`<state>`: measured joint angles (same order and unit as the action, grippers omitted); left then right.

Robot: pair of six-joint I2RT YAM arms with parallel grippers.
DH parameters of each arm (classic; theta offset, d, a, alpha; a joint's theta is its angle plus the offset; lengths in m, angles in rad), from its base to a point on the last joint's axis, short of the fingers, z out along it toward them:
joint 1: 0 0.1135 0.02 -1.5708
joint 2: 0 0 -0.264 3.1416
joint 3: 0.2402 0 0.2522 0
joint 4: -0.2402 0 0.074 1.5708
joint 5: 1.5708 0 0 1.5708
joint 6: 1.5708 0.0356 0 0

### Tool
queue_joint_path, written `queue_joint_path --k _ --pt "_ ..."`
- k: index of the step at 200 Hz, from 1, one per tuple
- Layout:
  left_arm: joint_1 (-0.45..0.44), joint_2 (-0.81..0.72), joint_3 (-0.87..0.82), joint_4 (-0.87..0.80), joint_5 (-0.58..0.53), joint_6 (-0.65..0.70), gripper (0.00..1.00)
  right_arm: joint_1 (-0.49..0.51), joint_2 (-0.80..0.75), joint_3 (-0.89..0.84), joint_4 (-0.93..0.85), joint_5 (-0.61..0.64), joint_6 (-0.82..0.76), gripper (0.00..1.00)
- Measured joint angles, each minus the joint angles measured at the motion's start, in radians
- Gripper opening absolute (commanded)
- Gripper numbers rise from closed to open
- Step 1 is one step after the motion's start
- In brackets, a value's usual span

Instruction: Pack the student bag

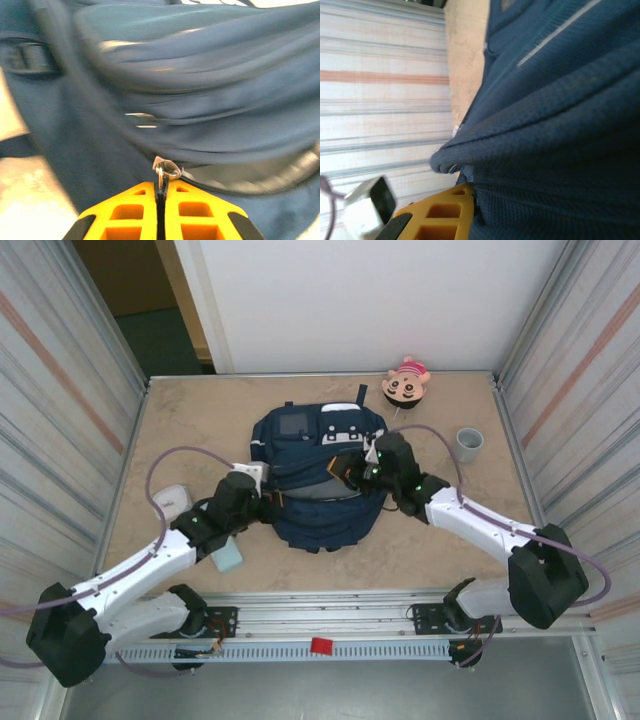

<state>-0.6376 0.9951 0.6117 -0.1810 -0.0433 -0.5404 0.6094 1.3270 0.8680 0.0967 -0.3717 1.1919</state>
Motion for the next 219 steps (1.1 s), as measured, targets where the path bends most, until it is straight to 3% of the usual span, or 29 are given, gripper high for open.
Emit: queue_joint_path --k 52,64,80,102,132,177,209,219 --pt "0.169 0.014 -0.002 0.086 0.125 0.082 0.0 -0.097 0.0 0.169 -0.206 -0.249 -0.149 0.0" --pt "0.189 0.048 0.0 0.123 0.145 0.1 0.04 -0.108 0.005 0.181 -0.218 -0.278 -0.159 0.0" --pt "0.207 0.109 0.011 0.15 0.156 0.119 0.17 -0.113 0.019 0.191 -0.219 -0.297 -0.166 0.0" --pt "0.239 0.15 0.028 0.132 0.131 0.133 0.51 -0.119 0.028 0.192 -0.219 -0.304 -0.174 0.0" --pt "0.277 0.086 0.036 0.045 0.114 0.103 0.69 -0.117 0.032 0.192 -0.19 -0.303 -0.176 0.0" --pt "0.277 -0.1 0.072 -0.067 0.13 0.027 0.73 -0.038 0.158 0.219 -0.111 -0.277 -0.177 0.0" --pt "0.277 -0.112 0.074 -0.094 0.137 0.011 0.76 -0.004 0.261 0.264 -0.058 -0.264 -0.177 0.0" --pt "0.277 -0.111 0.074 -0.101 0.14 0.008 0.77 0.001 0.277 0.271 -0.045 -0.258 -0.177 0.06"
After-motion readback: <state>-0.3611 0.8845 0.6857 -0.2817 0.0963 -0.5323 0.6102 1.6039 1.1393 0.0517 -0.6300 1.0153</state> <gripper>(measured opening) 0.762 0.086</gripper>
